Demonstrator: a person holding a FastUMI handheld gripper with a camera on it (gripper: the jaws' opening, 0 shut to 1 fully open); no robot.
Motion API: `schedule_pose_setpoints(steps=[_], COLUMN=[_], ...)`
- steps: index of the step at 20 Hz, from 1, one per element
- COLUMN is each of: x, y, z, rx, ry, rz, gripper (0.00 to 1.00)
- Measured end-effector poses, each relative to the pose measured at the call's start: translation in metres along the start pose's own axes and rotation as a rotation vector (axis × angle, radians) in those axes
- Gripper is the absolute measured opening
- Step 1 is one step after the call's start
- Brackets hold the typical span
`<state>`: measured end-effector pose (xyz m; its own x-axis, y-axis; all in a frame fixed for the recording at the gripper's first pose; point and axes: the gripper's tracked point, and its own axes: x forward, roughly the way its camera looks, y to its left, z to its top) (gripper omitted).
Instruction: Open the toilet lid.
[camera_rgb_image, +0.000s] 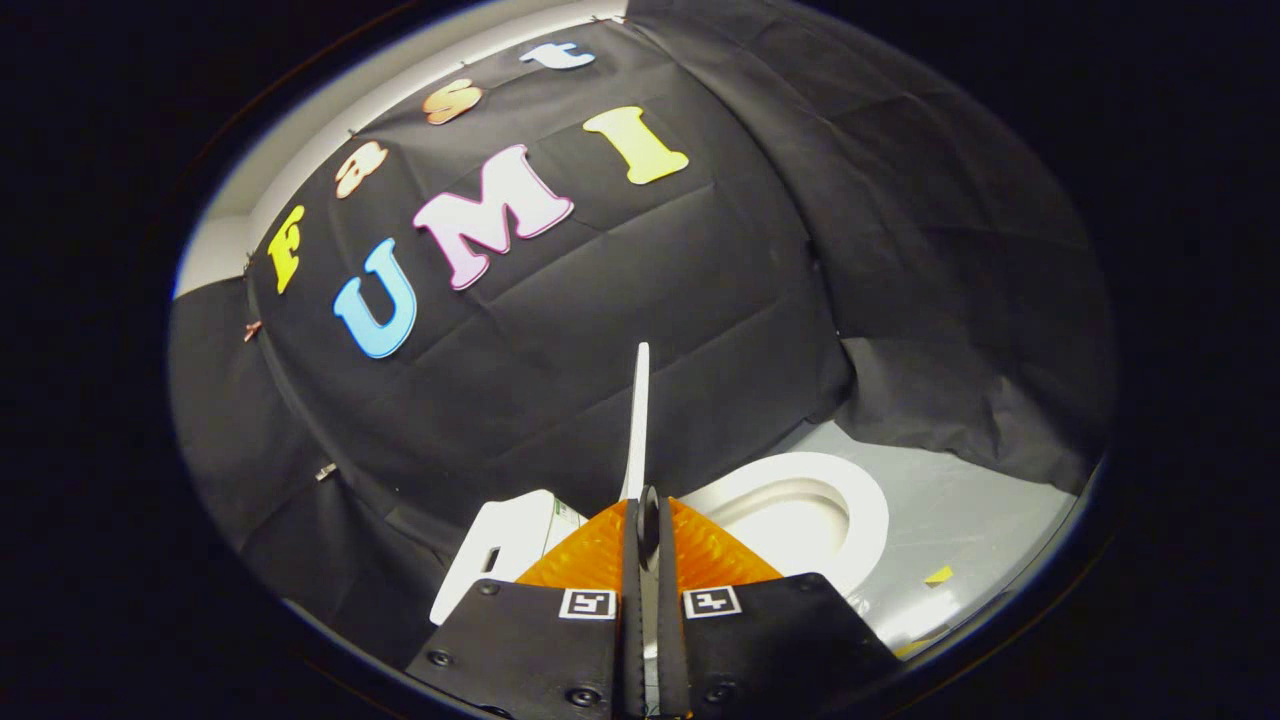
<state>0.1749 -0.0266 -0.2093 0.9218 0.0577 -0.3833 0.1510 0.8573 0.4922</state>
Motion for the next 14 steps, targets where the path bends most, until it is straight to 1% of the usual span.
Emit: schedule_pose_setpoints(steps=[8,14], x=[-0.014,-0.013], y=[0.105,0.166], z=[-0.015,-0.042], rx=[-0.277,-0.417], ry=[-0.037,-0.045], rz=[0.049,0.103], gripper=[0.13,0.13])
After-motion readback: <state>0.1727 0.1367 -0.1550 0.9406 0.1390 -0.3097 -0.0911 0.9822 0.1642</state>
